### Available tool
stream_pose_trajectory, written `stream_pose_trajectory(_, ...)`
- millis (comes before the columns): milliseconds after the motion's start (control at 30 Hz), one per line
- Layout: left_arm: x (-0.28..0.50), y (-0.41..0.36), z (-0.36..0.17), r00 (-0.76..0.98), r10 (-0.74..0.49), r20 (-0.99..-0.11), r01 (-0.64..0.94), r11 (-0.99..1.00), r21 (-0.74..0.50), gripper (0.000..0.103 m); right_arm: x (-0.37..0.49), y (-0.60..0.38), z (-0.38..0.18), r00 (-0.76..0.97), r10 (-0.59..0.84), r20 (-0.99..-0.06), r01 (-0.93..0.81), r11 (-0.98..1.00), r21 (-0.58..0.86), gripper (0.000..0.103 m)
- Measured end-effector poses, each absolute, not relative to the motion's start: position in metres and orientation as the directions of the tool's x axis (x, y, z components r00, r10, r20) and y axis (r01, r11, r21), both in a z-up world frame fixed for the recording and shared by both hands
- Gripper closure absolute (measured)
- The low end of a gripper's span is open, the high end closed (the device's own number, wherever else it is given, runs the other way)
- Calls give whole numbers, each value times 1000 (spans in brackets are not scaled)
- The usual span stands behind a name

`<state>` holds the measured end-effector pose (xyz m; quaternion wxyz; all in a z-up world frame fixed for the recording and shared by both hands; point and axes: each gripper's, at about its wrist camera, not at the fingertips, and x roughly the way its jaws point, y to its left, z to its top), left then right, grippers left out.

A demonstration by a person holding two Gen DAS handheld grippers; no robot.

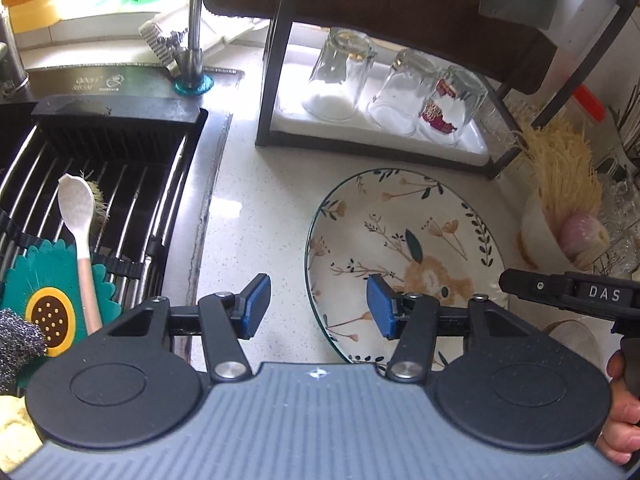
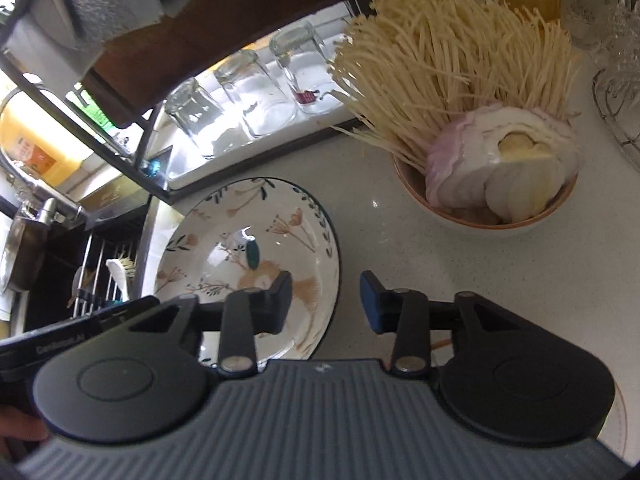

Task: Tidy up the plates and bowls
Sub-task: 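Move both grippers to the rabbit-pattern plate and close on its rim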

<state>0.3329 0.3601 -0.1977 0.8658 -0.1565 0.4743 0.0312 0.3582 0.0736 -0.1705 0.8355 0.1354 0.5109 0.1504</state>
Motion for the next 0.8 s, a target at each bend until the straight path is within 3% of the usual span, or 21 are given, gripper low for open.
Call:
stream_pose_trajectory(167,340,359,-205,528,-98,-843,-215,945,-245,53,361,74,-181,424,383,-820,-117,922,370,73)
stream_pose_trajectory(300,343,358,-208,529,-71,-845,-237,945,-227,71,364,75,-187,416,387,-823,-127,921,368,78)
stream_pose_trajectory(400,344,360,-212,530,-67,-845,-260,936,-237,79,365,73,-189,427,399,-811,-126,915,383,78)
stream_pose_trajectory(633,344,361,-220,543,-82,-835,-285,918,-275,90,364,76,-190,435,386,-814,-166,923,348,82)
stream_pose_trajectory(800,344,363,-219,540,-86,-837,-308,906,-292,90,368,78,-193,405,416,-814,-161,909,384,87)
